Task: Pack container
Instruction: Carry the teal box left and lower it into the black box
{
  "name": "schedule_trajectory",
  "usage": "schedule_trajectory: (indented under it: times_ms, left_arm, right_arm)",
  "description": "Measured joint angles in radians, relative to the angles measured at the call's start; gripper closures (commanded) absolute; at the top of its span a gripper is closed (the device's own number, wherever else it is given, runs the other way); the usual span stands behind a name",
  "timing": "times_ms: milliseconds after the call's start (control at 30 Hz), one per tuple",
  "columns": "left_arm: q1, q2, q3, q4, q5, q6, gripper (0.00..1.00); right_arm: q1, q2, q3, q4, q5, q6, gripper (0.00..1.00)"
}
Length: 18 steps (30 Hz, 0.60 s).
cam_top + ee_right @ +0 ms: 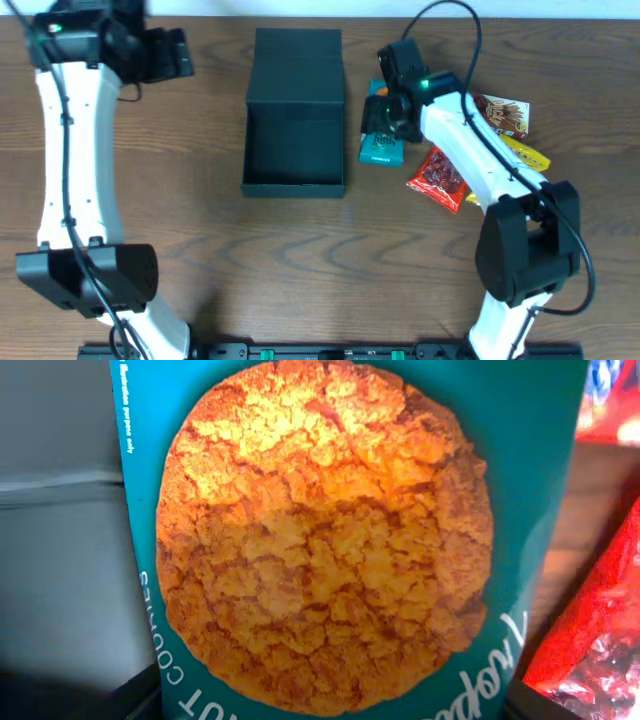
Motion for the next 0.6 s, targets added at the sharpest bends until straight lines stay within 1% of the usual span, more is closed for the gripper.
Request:
schedule_trajectory:
  times_ms: [100,233,467,600]
  left_arm:
    - [0.058,0.000,0.000,-0.008,-0.003,0.000,0.05]
    - [0.123,0.000,0.000,-0.023,-0.004,0.000,0.05]
    - [0.147,0.000,0.000,-0.033,-0.005,0.000,0.05]
    - [0.147,0.000,0.000,-0.034,-0.005,0.000,0.05]
  right_arm:
    - [0.045,0.000,0.081,-0.032,0.002,-0.007,0.32]
    - [0.141,0.000,0.149,-0.028,0.002,-0.006,0.30]
    - [0.296,0.010,0.155,0.028,-0.002,0.028,0.26]
    - [0.346,0.045,0.155,0.081,-0.004,0.075,0.25]
